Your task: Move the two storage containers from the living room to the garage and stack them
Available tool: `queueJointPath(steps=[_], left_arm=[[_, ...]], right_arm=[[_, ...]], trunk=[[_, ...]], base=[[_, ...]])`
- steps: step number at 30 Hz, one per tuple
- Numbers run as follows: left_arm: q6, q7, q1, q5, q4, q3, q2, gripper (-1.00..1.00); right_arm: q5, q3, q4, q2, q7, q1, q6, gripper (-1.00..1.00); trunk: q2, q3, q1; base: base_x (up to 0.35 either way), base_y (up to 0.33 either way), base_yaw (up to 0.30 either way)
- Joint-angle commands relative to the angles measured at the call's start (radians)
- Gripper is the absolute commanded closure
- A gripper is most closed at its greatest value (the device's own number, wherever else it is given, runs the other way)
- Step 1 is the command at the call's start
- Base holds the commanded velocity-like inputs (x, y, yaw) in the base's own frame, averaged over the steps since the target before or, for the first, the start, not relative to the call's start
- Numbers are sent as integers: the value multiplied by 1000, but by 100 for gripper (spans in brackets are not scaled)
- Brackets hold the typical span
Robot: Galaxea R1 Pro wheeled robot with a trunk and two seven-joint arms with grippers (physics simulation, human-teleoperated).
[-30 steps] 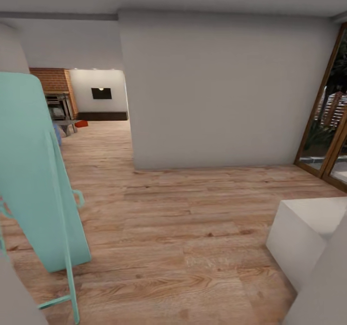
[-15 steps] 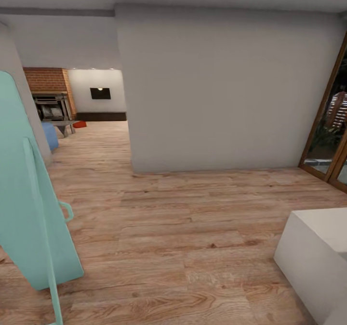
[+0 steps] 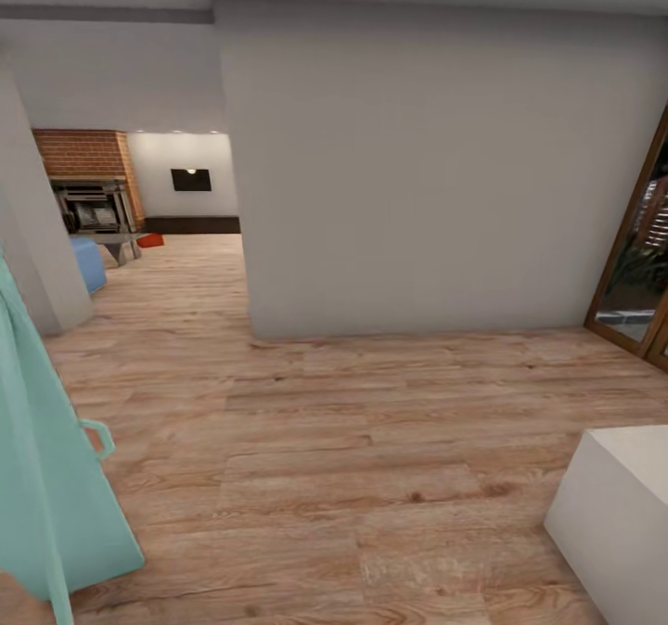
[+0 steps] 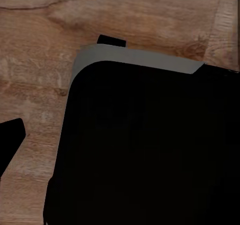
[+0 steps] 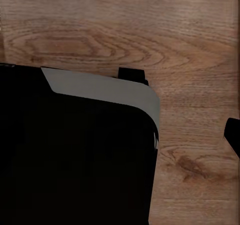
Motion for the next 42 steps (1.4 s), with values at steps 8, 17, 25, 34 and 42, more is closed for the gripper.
queueJointPath(steps=[8, 17, 25, 34, 42], left_arm=[[0, 1, 0, 2, 0, 4, 1, -100], [6, 1, 0, 2, 1, 4, 1, -100], [6, 1, 0, 2, 1, 4, 1, -100], [6, 1, 0, 2, 1, 4, 1, -100], [6, 1, 0, 2, 1, 4, 1, -100]], right_arm=[[-16, 7, 3, 0, 2, -1, 3, -100], [-19, 6, 3, 1, 4, -1, 6, -100], [-15, 5, 3, 2, 11, -1, 0, -100], [-12, 6, 3, 2, 15, -1, -6, -100], [-10, 8, 3, 2, 10, -1, -1, -100]], trunk=[[0, -1, 1], [0, -1, 1], [0, -1, 1], [0, -1, 1], [0, -1, 1]], base=[[323, 0, 0], [323, 0, 0], [323, 0, 0], [323, 0, 0], [323, 0, 0]])
